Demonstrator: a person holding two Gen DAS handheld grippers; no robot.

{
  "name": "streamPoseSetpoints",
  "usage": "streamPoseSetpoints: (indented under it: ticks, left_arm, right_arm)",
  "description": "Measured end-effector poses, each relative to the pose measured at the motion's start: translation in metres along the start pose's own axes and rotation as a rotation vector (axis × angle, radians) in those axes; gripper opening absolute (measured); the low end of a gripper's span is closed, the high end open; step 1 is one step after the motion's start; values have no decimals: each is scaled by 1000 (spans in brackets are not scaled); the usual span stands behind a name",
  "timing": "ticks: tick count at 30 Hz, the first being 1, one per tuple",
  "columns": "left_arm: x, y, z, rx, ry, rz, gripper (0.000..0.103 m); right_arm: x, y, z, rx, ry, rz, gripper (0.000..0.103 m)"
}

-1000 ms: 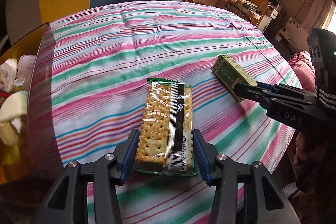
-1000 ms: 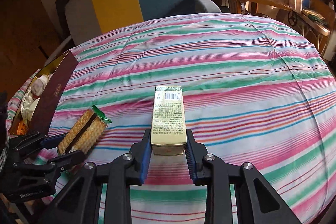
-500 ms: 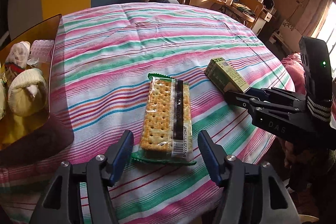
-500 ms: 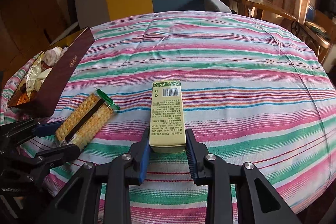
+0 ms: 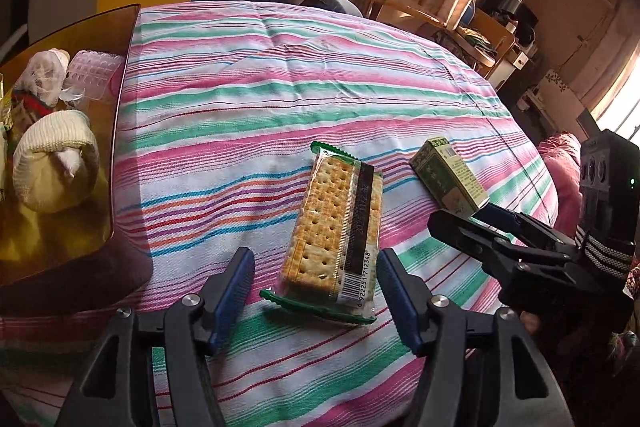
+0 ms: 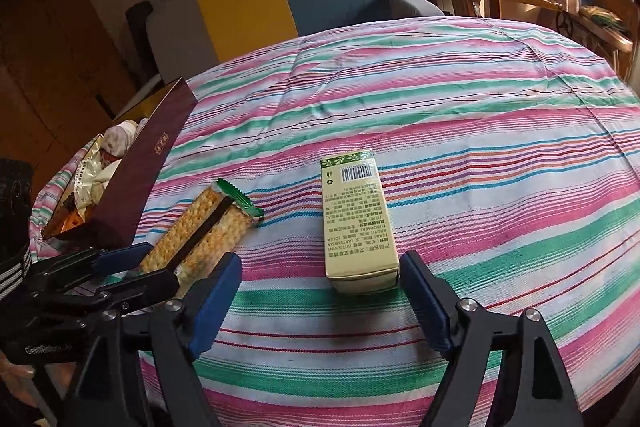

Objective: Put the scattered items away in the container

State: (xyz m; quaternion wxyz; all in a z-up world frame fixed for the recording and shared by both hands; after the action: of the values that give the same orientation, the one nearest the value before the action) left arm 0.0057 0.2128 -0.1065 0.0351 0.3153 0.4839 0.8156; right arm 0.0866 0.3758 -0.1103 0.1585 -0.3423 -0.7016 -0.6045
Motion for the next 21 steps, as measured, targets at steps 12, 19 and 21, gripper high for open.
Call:
streamPoseSetpoints:
  ticks: [12, 19, 21]
  left_arm:
    - [4, 0, 6, -20, -15, -10, 74]
    - [14, -2, 9, -23, -39, -12, 75]
    - [15, -5, 10, -22, -42, -20, 75]
  right_arm:
    - [9, 11, 8, -40, -8, 16, 88]
    - [11, -4, 5, -132, 72, -25, 67]
    - [11, -7, 5, -148, 74, -20, 68]
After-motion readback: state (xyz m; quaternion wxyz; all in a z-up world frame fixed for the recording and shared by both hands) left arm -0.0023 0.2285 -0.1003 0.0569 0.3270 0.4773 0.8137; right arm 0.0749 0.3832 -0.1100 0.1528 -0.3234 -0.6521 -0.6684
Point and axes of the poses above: each gripper's, at about its wrist camera, not at the fingertips, and y roughly against the way its jaws point, z to its right, x to its top, the point moved 3 cm from there along -y, roughly the way its jaws point, and after that the axes turned 6 degrees about y, right-handed, at the moved point
